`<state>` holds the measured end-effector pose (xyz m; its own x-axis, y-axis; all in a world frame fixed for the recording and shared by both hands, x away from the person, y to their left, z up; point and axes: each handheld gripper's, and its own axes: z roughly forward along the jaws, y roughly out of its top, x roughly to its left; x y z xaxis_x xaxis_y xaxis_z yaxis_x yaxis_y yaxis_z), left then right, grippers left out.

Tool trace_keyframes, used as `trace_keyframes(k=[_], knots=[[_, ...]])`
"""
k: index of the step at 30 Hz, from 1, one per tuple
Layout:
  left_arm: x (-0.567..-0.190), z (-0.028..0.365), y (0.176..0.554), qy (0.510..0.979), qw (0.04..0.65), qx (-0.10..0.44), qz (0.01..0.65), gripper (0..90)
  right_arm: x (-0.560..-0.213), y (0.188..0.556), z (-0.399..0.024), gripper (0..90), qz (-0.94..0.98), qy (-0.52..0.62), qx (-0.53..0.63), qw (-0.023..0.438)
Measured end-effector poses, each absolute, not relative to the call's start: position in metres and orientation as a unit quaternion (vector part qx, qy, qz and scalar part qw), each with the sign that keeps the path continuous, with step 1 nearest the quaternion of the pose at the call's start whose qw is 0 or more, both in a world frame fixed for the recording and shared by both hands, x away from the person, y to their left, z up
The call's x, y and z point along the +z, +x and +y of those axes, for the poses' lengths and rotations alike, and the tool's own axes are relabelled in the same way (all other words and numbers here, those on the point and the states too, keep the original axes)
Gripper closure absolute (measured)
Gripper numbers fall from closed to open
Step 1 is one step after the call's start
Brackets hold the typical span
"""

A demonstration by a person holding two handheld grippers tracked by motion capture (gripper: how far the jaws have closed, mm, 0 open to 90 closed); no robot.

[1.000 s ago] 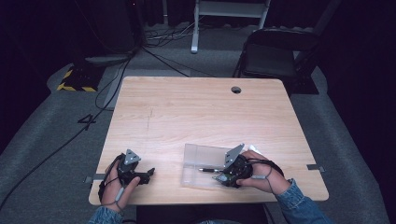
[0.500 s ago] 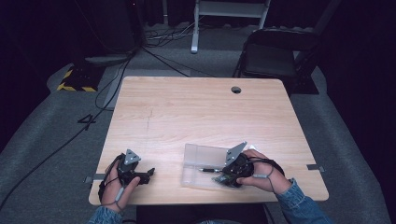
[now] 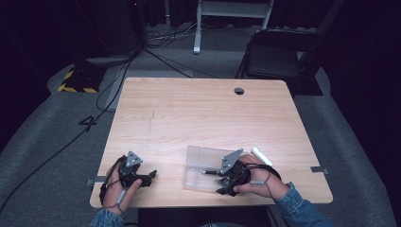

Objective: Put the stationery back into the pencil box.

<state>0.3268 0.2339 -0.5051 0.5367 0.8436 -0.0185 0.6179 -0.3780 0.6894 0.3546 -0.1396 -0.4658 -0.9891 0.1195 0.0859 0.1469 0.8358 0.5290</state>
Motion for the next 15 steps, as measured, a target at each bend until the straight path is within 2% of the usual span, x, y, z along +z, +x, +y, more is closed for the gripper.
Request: trace_keyframes(k=[15], knots=[[-0.5049, 0.2337, 0.3273, 0.813, 0.329, 0.169, 0.45, 12.1, -0.47, 0.3466, -0.1338, 35.3, -0.961, -0.046, -0.268, 0.049]])
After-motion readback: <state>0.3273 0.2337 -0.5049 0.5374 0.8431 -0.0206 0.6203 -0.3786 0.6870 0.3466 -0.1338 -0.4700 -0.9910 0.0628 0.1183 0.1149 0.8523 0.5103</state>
